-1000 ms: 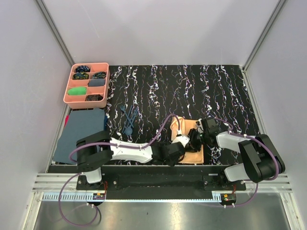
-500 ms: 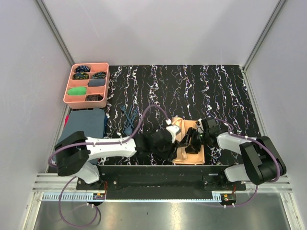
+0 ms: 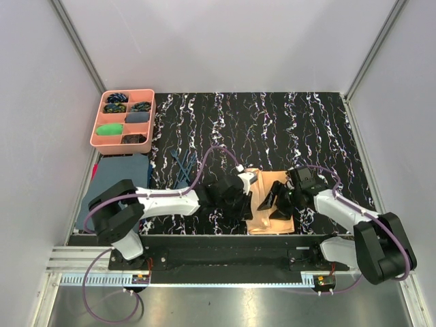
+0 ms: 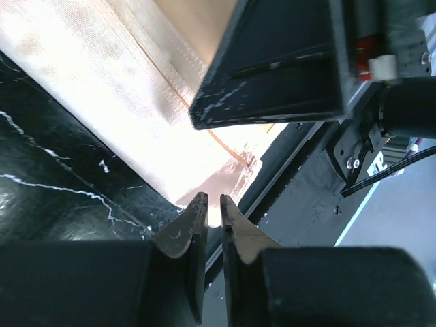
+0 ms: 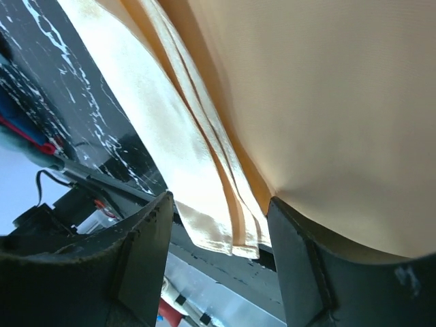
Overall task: Fold the napkin into a case and place the utensils inside
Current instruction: Fold the lower triangle-folded napkin at the center of the board.
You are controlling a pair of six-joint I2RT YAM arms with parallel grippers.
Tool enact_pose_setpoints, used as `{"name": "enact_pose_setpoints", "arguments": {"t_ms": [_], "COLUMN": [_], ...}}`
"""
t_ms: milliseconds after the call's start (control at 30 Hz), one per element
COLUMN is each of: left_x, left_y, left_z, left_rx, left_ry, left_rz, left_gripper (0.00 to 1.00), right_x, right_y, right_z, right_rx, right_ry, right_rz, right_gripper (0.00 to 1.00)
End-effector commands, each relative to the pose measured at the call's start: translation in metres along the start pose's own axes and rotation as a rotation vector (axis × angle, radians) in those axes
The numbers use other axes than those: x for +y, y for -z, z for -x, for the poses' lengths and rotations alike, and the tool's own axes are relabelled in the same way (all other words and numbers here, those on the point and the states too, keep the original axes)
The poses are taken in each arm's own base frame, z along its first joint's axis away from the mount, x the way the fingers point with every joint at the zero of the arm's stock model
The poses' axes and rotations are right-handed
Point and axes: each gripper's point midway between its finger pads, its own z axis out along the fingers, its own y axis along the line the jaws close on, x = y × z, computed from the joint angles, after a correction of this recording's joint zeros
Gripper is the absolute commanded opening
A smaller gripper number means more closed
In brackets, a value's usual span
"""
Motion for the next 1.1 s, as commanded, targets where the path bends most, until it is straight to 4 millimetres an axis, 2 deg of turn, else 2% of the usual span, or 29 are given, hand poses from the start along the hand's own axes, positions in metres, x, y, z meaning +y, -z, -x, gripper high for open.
{"name": "enact_pose_setpoints", "arguments": {"t_ms": [0,67,100,133,267,400,467,500,533,600,733,767,833,1067], "left_x": [-0.024,-0.021,-0.023,-0.023,-0.029,-0.03,-0.037,-0.037,-0.042,-0.045,-0.051,-0.046,-0.045,-0.023], "left_y": [-0.01,-0.015,-0.017,-0.019,-0.026,-0.028,-0.019,-0.017,-0.013,-0.015,-0.024,-0.025,-0.029,-0.033], "left_z": [0.014,0.011,0.011,0.009,0.004,0.0,0.006,0.004,0.008,0.002,-0.001,-0.009,-0.01,-0.016], "left_rx": [-0.036,-0.027,-0.027,-0.02,-0.006,0.0,-0.032,-0.045,-0.064,-0.061,-0.052,-0.027,-0.02,-0.004], "left_ry": [0.011,0.02,0.023,0.028,0.018,0.021,-0.02,-0.047,-0.088,-0.124,-0.193,-0.213,-0.251,-0.332], "left_rz": [-0.104,-0.1,-0.112,-0.116,-0.127,-0.119,-0.113,-0.08,-0.076,-0.041,-0.013,0.033,0.054,0.191], "left_gripper": [0.13,0.12,0.12,0.11,0.1,0.13,0.24,0.36,0.41,0.52,0.54,0.53,0.54,0.55], "right_x": [-0.009,-0.012,-0.012,-0.011,-0.014,-0.02,-0.022,-0.022,-0.023,-0.026,-0.031,-0.031,-0.031,-0.03], "right_y": [0.009,0.01,0.01,0.009,0.005,0.002,0.002,0.001,0.0,-0.001,-0.004,-0.005,-0.006,-0.006], "right_z": [0.001,-0.004,-0.008,-0.009,-0.014,-0.017,-0.018,-0.017,-0.019,-0.02,-0.022,-0.023,-0.023,-0.023], "right_rx": [-0.033,-0.022,-0.007,-0.007,0.017,0.017,0.016,0.013,0.019,0.023,0.025,0.026,0.025,0.027], "right_ry": [0.019,0.011,0.003,0.006,0.006,-0.002,-0.002,-0.005,-0.011,-0.019,-0.033,-0.034,-0.039,-0.038], "right_rz": [-0.067,-0.064,-0.056,-0.042,-0.032,-0.034,-0.038,-0.037,-0.039,-0.048,-0.053,-0.047,-0.042,-0.037], "right_gripper": [0.64,0.58,0.49,0.44,0.33,0.3,0.3,0.3,0.28,0.24,0.2,0.19,0.16,0.15]}}
